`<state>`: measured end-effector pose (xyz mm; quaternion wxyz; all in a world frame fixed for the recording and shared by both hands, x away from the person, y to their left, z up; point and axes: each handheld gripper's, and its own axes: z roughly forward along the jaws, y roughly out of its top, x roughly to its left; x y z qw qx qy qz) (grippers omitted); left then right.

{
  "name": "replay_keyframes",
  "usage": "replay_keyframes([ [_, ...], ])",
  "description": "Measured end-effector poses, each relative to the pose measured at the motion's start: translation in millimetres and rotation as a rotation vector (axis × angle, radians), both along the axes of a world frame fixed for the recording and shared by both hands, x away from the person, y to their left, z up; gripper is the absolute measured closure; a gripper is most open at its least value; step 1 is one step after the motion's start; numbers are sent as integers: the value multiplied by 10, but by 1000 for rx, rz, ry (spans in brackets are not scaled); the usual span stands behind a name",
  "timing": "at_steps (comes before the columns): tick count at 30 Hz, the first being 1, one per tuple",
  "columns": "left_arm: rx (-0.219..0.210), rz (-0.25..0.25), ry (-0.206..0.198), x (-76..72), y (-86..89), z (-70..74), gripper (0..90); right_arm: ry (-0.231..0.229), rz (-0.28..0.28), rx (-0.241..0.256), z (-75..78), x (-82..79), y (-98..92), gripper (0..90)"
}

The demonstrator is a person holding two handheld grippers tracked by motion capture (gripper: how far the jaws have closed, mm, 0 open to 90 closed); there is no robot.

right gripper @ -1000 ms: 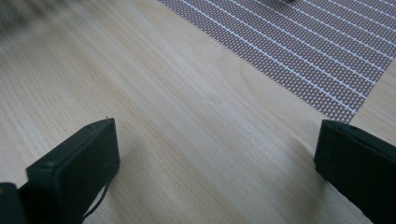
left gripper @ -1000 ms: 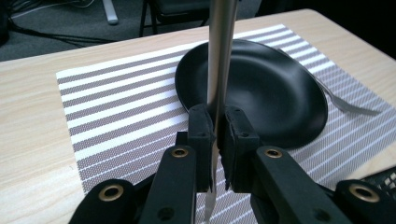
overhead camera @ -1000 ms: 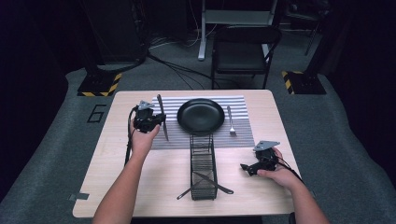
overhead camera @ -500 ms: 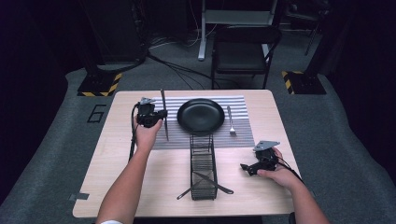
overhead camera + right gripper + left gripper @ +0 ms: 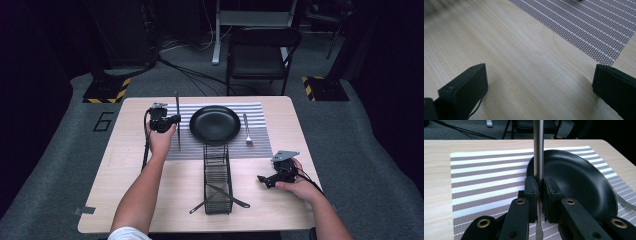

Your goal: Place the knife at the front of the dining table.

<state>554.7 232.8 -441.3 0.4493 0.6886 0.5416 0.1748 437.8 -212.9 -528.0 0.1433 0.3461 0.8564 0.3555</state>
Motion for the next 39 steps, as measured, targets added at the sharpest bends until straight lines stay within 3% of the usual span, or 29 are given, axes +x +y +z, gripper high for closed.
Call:
replay_keyframes([
  [12, -84, 67, 16, 110, 35, -141, 827, 1, 1, 0, 0, 1, 0, 0],
  [37, -108, 147, 43, 232, -4, -346, 828, 1, 3, 1, 0, 3, 0, 0],
  [39, -116, 156, 59, 241, -9, -369, 828, 0, 3, 0, 0, 3, 0, 0],
])
